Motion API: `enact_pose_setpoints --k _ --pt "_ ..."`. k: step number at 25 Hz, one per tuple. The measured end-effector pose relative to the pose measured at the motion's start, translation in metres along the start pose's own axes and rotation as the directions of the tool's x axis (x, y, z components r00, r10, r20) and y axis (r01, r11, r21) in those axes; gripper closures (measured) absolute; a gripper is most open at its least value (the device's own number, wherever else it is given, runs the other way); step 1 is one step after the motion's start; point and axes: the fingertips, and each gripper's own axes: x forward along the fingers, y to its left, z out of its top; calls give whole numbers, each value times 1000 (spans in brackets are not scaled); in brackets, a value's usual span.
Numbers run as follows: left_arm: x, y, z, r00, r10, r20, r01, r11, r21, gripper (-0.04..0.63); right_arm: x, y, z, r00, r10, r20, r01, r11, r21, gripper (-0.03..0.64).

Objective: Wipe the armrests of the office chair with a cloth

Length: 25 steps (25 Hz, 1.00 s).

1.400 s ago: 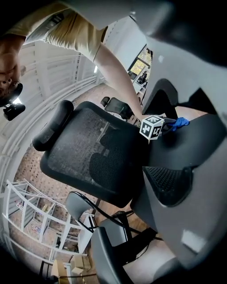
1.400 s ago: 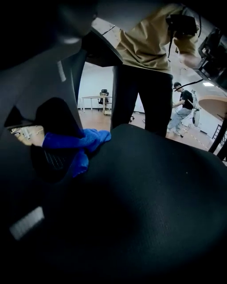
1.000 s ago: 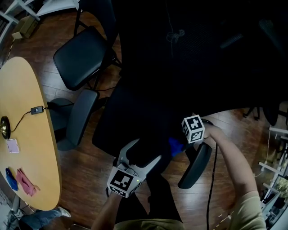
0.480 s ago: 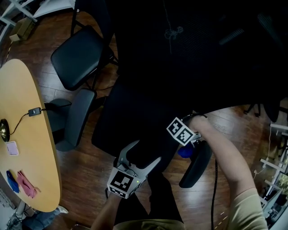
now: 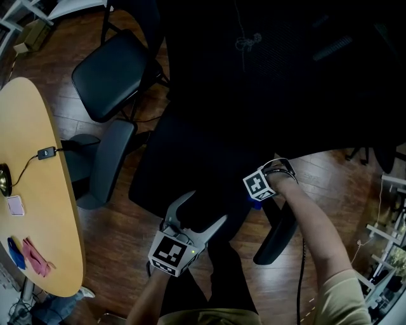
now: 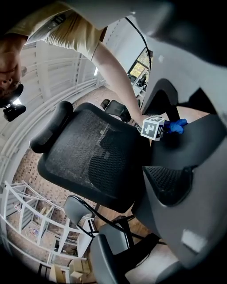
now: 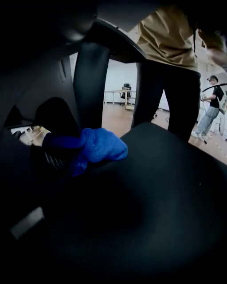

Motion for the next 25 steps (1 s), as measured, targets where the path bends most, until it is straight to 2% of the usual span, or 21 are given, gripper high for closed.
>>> enact_pose_setpoints --k 5,7,8,9,10,12,14,15,17,18,19,21,22,24,25 --pt "-3 -3 -5 1000 -1 -1 1 1000 4 244 -13 -3 5 988 -78 131 66 994 92 588" --pt "1 -7 -5 1000 -8 -1 8 1000 7 244 -40 -2 8 951 -169 258 129 978 163 588" --pt "3 -8 -5 1000 -13 -3 13 1000 10 244 -58 1 12 915 -217 339 153 966 207 588" --pt "5 -10 -5 1000 -17 -6 17 1000 11 244 -77 6 18 867 -264 423 170 954 247 588" --pt "7 -12 -4 1000 -21 -10 21 1000 9 244 -96 13 25 805 -312 505 189 941 280 588" --pt "10 -17 -2 999 -31 -10 31 999 5 244 -137 27 35 648 -427 631 269 903 335 588" --pt "14 -23 1 999 -44 -11 44 999 11 244 -172 43 29 481 -545 687 359 837 414 588" --pt "17 -26 3 999 -52 -16 52 998 17 244 -183 53 21 401 -591 699 372 803 466 588" --pt "24 -34 7 997 -70 -32 71 997 36 244 -193 72 -5 265 -658 705 330 749 575 588" --pt "28 -37 9 996 -77 -39 78 996 45 244 -190 79 -21 212 -683 699 284 728 624 588" --pt "31 -40 9 996 -81 -45 84 995 53 244 -183 84 -39 170 -705 689 226 708 669 588" --pt "38 -44 11 995 -89 -48 92 994 66 244 -160 85 -80 115 -760 640 100 650 753 588" --pt "41 -46 13 994 -94 -47 97 992 75 244 -145 82 -101 100 -795 599 46 605 795 588" --pt "45 -47 13 994 -100 -46 104 990 97 244 -113 69 -135 98 -847 522 -52 520 853 588" --pt "48 -47 13 994 -102 -46 106 989 104 244 -96 60 -143 105 -851 515 -101 506 856 588"
